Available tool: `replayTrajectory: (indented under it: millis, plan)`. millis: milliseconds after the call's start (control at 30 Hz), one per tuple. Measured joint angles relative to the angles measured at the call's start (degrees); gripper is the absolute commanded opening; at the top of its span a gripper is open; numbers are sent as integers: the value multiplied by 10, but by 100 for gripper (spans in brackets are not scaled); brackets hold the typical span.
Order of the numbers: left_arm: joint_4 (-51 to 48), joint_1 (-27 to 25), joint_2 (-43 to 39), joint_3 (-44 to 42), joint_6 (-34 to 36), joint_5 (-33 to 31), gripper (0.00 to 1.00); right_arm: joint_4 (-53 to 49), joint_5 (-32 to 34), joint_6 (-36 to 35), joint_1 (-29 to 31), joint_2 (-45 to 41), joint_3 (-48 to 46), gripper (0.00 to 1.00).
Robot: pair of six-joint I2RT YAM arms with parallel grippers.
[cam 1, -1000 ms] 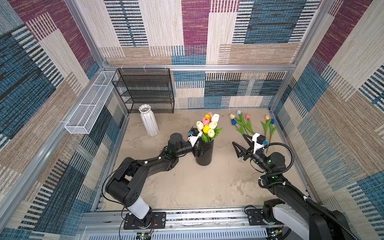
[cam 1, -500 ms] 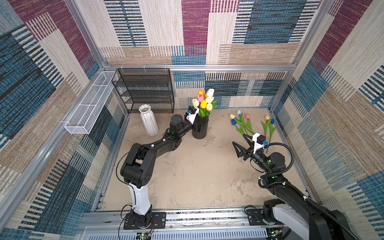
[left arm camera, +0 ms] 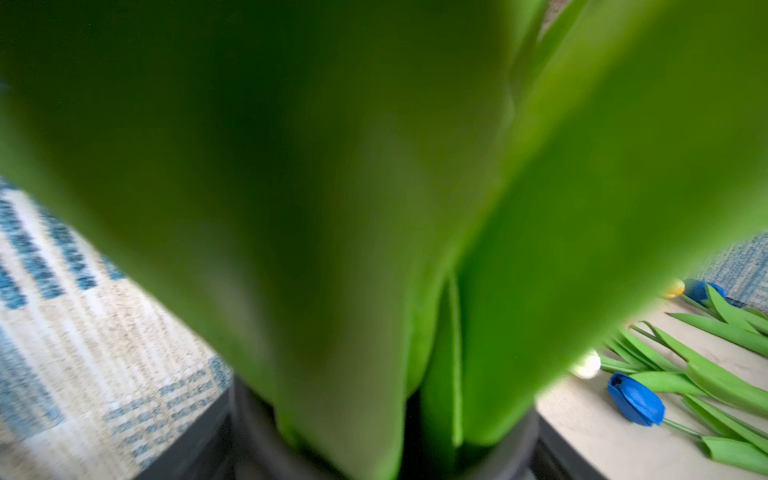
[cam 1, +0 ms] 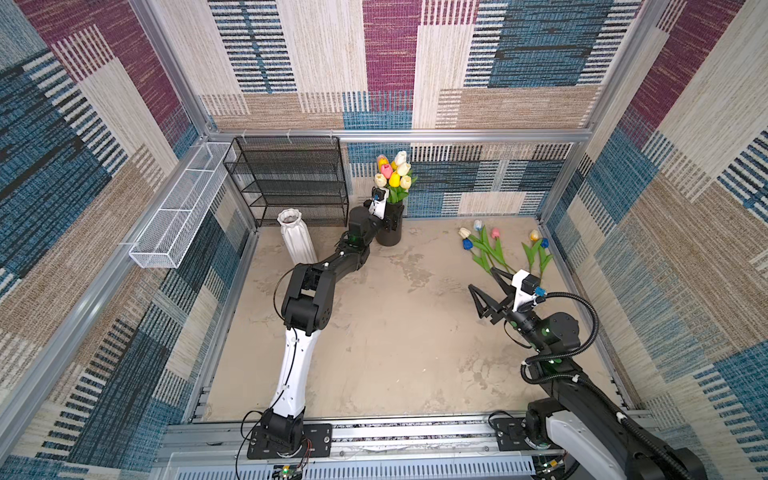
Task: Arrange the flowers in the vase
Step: 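Set the dark grey vase down beside the shelf and open the left gripper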
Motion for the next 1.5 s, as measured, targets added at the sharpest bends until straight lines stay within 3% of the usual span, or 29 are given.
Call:
replayTrajectory:
  millis: [167, 233, 300, 367, 467, 533, 867, 1067, 1300, 1500]
  plan:
    - [-12, 1, 37, 45, -7, -6, 17, -4, 0, 0, 0, -1, 0, 87]
    - [-18, 3, 45, 58, -9, -8, 23, -4, 0, 0, 0, 1, 0, 87]
    - [-17, 3, 48, 61, -12, -12, 37, -6, 0, 0, 0, 3, 0, 87]
    - [-14, 4, 48, 58, -12, -14, 63, -6, 0, 0, 0, 3, 0, 88]
    - [14, 3, 47, 42, -12, -17, 92, -6, 0, -3, 0, 3, 0, 88]
    - [26, 4, 44, 33, -8, -17, 99, -6, 0, -3, 0, 4, 0, 88]
    - [52, 14, 11, -5, 3, -2, 100, -5, -3, -3, 0, -4, -1, 88]
    - [78, 19, -40, -100, 3, 3, 100, -2, -7, -3, 0, -18, -5, 88]
    - [141, 18, -156, -292, 20, 17, 100, 15, -31, -5, 1, -10, -9, 88]
    - [231, 18, -370, -573, 20, 26, 100, 51, -45, -4, 9, -11, -33, 90]
